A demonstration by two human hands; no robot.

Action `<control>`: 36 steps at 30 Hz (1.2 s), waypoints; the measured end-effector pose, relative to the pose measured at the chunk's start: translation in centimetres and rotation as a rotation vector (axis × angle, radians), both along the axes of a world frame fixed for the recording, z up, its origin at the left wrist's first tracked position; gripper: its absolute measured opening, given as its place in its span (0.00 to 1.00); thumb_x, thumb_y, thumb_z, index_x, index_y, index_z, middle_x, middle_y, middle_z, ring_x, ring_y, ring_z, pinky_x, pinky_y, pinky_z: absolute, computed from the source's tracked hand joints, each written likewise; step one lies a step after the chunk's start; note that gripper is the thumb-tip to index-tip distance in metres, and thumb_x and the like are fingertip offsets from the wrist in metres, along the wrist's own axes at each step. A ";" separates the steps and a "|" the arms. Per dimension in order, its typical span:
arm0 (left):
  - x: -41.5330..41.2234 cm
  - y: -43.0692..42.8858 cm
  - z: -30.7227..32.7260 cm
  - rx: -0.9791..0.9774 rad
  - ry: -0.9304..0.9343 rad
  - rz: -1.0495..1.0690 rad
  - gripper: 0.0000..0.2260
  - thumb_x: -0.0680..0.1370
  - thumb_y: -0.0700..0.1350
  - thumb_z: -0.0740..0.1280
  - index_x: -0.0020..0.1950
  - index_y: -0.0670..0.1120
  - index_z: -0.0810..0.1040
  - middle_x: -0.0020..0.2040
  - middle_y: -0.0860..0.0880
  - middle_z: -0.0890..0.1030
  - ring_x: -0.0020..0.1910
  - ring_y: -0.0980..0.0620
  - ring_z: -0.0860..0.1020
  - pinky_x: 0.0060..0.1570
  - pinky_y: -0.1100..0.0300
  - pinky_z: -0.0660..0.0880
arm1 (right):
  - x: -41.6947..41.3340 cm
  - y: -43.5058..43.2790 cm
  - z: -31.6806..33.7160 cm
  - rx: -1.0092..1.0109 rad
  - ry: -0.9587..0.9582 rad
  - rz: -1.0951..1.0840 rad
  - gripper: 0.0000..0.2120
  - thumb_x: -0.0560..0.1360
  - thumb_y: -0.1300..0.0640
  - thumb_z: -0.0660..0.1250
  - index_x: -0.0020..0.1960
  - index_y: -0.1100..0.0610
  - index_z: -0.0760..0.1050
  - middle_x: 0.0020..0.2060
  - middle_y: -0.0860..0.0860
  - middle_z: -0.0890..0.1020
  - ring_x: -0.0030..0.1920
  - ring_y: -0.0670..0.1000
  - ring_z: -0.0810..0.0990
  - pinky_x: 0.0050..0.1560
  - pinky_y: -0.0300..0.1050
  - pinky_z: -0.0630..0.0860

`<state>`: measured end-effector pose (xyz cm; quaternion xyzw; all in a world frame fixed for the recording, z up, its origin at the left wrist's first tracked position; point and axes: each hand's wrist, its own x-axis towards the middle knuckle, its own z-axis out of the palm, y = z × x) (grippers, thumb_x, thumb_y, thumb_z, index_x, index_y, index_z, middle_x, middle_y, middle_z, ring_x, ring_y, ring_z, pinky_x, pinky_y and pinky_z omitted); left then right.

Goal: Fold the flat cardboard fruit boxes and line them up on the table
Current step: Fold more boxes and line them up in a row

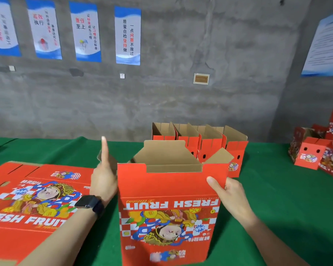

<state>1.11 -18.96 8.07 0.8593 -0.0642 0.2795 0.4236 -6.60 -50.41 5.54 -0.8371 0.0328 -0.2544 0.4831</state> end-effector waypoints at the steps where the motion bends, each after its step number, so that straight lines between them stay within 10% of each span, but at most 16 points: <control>1: 0.2 0.2 -0.4 0.026 0.005 0.016 0.41 0.76 0.34 0.64 0.78 0.57 0.43 0.43 0.36 0.80 0.40 0.38 0.78 0.45 0.49 0.74 | -0.2 0.1 -0.3 -0.001 0.013 -0.016 0.23 0.68 0.36 0.65 0.34 0.56 0.78 0.32 0.48 0.84 0.34 0.47 0.83 0.39 0.49 0.79; 4: 0.7 0.0 -0.8 0.034 0.028 0.075 0.18 0.75 0.31 0.62 0.63 0.42 0.78 0.48 0.34 0.82 0.49 0.37 0.80 0.49 0.51 0.73 | -0.7 0.0 -1.0 -0.009 0.040 -0.057 0.19 0.70 0.39 0.67 0.34 0.54 0.80 0.31 0.48 0.84 0.33 0.46 0.83 0.36 0.40 0.77; 6: 0.8 -0.2 -1.1 0.068 0.074 0.116 0.12 0.76 0.30 0.60 0.51 0.35 0.82 0.50 0.33 0.81 0.51 0.35 0.78 0.50 0.52 0.72 | -1.1 0.1 -1.4 -0.015 0.068 -0.058 0.13 0.74 0.45 0.69 0.37 0.53 0.82 0.32 0.48 0.84 0.34 0.45 0.83 0.40 0.42 0.79; 13: -0.2 -0.7 -1.4 -0.054 0.198 -0.039 0.14 0.78 0.45 0.65 0.62 0.42 0.74 0.58 0.44 0.68 0.59 0.43 0.71 0.61 0.57 0.65 | -1.3 1.1 -1.4 0.034 0.128 -0.121 0.09 0.72 0.47 0.72 0.36 0.50 0.82 0.41 0.50 0.83 0.40 0.49 0.83 0.45 0.50 0.80; 18: -1.2 -0.8 -1.8 0.044 0.150 -0.049 0.27 0.69 0.36 0.74 0.65 0.40 0.68 0.59 0.44 0.65 0.57 0.39 0.71 0.56 0.56 0.68 | -1.0 1.7 -1.5 -0.078 0.144 -0.179 0.07 0.71 0.49 0.74 0.39 0.51 0.79 0.49 0.47 0.75 0.46 0.42 0.77 0.42 0.35 0.71; 22: -1.4 -1.2 -1.8 0.220 0.155 -0.022 0.40 0.65 0.40 0.79 0.72 0.39 0.62 0.68 0.40 0.63 0.63 0.38 0.69 0.62 0.49 0.69 | -1.2 1.8 -2.0 -0.173 0.148 -0.203 0.30 0.70 0.53 0.75 0.69 0.56 0.69 0.64 0.47 0.67 0.65 0.47 0.70 0.60 0.38 0.66; 25: -1.7 -1.5 -1.8 0.418 0.092 0.004 0.42 0.65 0.41 0.78 0.74 0.40 0.60 0.71 0.42 0.61 0.66 0.39 0.66 0.62 0.47 0.70 | -1.5 2.0 -1.8 -0.260 0.131 -0.189 0.28 0.70 0.53 0.74 0.68 0.55 0.71 0.69 0.47 0.66 0.69 0.49 0.65 0.64 0.42 0.62; 32: -1.4 -1.9 -2.3 0.457 0.011 -0.147 0.38 0.69 0.35 0.73 0.75 0.40 0.60 0.76 0.46 0.56 0.72 0.43 0.61 0.70 0.51 0.63 | -0.8 3.3 0.5 -1.015 0.147 -0.166 0.23 0.73 0.54 0.65 0.68 0.45 0.71 0.77 0.45 0.52 0.76 0.57 0.46 0.72 0.57 0.39; 36: -1.4 -1.8 -2.5 0.418 -0.018 -0.210 0.38 0.69 0.33 0.72 0.76 0.43 0.60 0.76 0.47 0.58 0.71 0.44 0.64 0.70 0.53 0.64 | 1.1 5.2 3.2 -1.196 0.405 -0.010 0.37 0.71 0.61 0.63 0.75 0.41 0.57 0.78 0.49 0.51 0.74 0.63 0.50 0.69 0.60 0.57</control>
